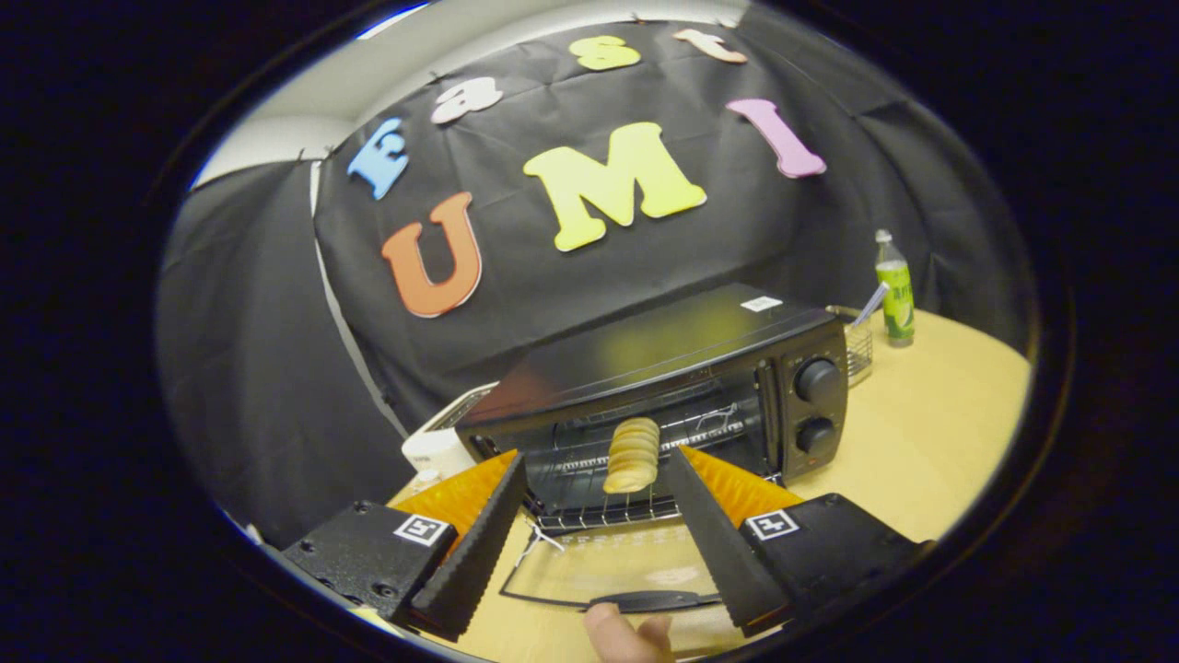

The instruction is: Open the toaster oven, put the food inside, and close the toaster oven door.

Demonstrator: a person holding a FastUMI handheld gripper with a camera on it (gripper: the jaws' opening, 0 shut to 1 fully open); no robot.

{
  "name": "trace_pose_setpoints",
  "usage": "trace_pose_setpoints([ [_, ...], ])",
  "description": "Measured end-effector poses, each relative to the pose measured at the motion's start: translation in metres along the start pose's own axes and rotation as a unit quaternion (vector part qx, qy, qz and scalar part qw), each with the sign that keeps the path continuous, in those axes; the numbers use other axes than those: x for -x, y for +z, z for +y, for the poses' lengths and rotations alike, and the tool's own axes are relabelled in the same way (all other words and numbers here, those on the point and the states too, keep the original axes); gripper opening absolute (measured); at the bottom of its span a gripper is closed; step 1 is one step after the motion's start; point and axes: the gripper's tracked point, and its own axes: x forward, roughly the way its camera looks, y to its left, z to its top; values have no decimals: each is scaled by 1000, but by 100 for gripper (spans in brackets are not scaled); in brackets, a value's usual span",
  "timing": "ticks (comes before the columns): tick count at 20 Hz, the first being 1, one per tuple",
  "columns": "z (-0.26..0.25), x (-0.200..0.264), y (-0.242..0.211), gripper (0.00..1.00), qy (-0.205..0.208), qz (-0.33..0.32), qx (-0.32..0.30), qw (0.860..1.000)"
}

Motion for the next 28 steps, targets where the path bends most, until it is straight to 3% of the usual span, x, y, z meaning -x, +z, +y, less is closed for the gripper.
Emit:
trace_pose_setpoints([
  [3,1,18,-13,100,-24,-4,77,997],
  [7,-5,23,-62,100,-58,66,88,992],
  [10,-7,24,-108,100,-59,131,106,984],
  [15,-19,28,-150,100,-77,191,81,975],
  [21,-29,33,-154,100,-115,210,103,965],
  [28,-25,27,-169,100,-133,230,70,962],
])
